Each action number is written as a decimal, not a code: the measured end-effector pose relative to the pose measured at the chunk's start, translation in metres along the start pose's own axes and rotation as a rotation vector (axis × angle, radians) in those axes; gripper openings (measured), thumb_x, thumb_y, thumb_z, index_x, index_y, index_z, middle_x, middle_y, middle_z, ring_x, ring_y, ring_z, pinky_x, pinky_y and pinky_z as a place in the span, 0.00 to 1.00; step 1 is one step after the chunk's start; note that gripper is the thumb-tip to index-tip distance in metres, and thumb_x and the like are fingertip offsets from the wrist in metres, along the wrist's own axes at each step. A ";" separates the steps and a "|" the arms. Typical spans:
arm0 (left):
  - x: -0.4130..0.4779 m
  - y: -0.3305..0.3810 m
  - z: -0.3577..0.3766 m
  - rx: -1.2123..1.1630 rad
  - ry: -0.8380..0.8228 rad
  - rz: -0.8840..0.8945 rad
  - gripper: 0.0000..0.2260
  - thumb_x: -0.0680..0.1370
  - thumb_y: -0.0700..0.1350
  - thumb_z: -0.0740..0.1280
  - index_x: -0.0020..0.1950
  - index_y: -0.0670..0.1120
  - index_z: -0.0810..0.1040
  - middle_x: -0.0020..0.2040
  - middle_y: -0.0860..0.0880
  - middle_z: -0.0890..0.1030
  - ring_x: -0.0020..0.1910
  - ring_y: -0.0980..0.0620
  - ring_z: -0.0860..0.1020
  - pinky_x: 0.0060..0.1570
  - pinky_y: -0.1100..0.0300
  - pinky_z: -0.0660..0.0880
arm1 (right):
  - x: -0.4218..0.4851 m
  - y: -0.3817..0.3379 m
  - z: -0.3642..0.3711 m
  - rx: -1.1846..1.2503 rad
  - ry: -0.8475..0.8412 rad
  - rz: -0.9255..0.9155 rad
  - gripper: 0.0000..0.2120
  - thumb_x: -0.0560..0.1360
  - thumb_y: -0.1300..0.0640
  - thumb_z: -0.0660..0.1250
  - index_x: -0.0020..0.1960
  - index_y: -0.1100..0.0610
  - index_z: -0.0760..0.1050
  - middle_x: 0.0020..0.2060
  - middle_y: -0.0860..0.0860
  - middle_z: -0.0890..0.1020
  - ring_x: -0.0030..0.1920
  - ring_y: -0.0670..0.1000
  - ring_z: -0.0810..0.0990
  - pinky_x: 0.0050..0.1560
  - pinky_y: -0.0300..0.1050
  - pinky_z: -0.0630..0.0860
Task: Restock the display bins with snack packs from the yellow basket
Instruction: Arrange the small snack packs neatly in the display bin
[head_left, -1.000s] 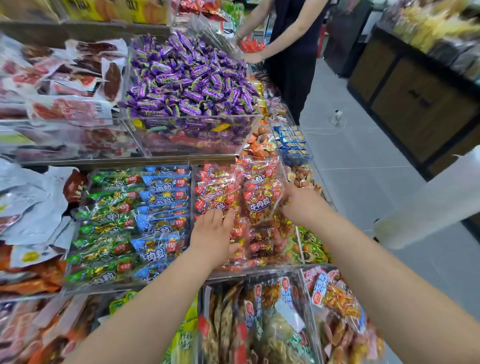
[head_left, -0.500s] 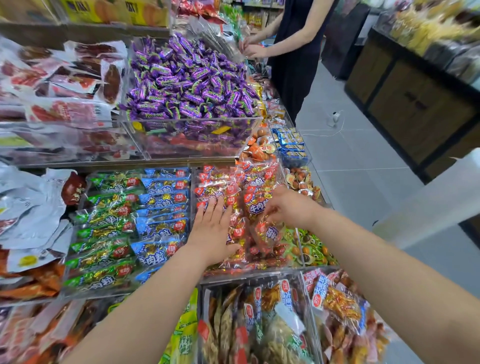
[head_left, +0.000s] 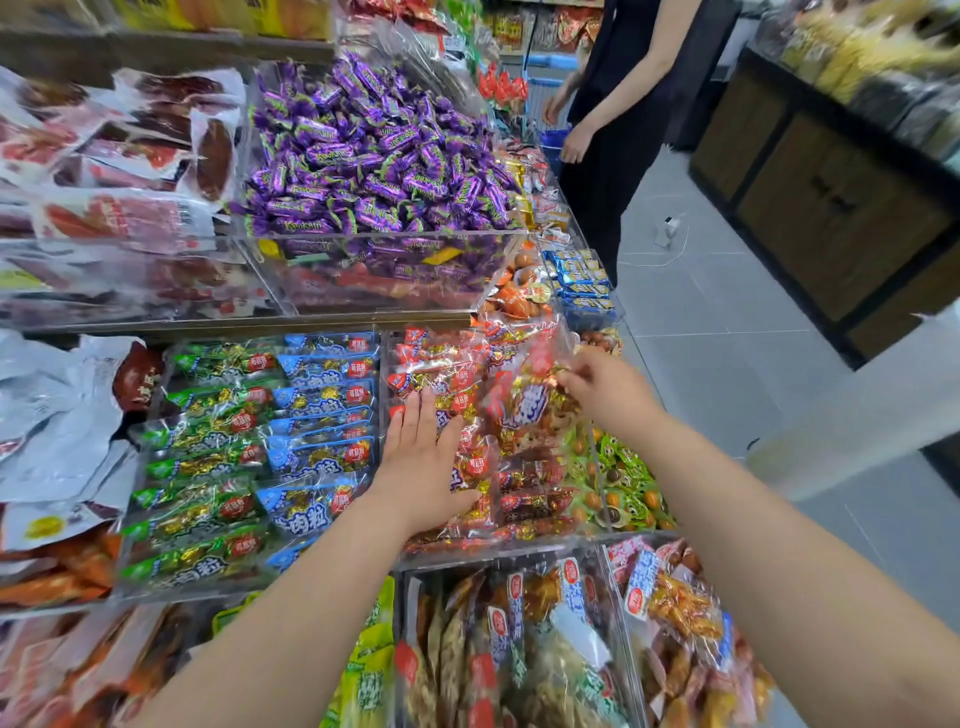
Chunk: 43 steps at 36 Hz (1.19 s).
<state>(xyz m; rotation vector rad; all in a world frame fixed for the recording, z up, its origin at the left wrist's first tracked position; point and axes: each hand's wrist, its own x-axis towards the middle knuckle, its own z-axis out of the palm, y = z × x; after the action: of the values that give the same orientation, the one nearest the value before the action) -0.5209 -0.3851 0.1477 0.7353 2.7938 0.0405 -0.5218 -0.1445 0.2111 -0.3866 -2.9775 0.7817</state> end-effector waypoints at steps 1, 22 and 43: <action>0.000 0.000 0.000 -0.002 0.006 -0.001 0.43 0.74 0.67 0.61 0.79 0.50 0.44 0.75 0.38 0.29 0.74 0.39 0.28 0.66 0.48 0.28 | -0.001 0.003 -0.001 0.058 0.020 0.086 0.10 0.77 0.50 0.63 0.42 0.54 0.68 0.34 0.47 0.74 0.38 0.52 0.74 0.31 0.42 0.62; 0.001 0.012 -0.001 -0.019 0.042 -0.088 0.58 0.67 0.74 0.64 0.76 0.45 0.29 0.78 0.43 0.34 0.76 0.42 0.33 0.68 0.48 0.29 | -0.027 -0.007 0.059 -0.791 -0.262 -0.242 0.52 0.72 0.32 0.60 0.75 0.56 0.30 0.71 0.62 0.29 0.70 0.62 0.25 0.67 0.58 0.25; 0.012 0.013 -0.007 0.201 -0.059 -0.155 0.60 0.64 0.79 0.58 0.75 0.46 0.26 0.75 0.36 0.30 0.74 0.36 0.30 0.70 0.38 0.32 | 0.010 -0.006 0.080 -0.818 -0.306 -0.312 0.59 0.70 0.35 0.65 0.60 0.50 0.12 0.67 0.58 0.23 0.70 0.65 0.27 0.65 0.63 0.27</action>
<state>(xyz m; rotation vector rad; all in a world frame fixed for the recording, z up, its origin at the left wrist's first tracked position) -0.5270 -0.3676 0.1529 0.5500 2.8154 -0.2890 -0.5405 -0.1855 0.1441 0.2151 -3.3733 -0.4754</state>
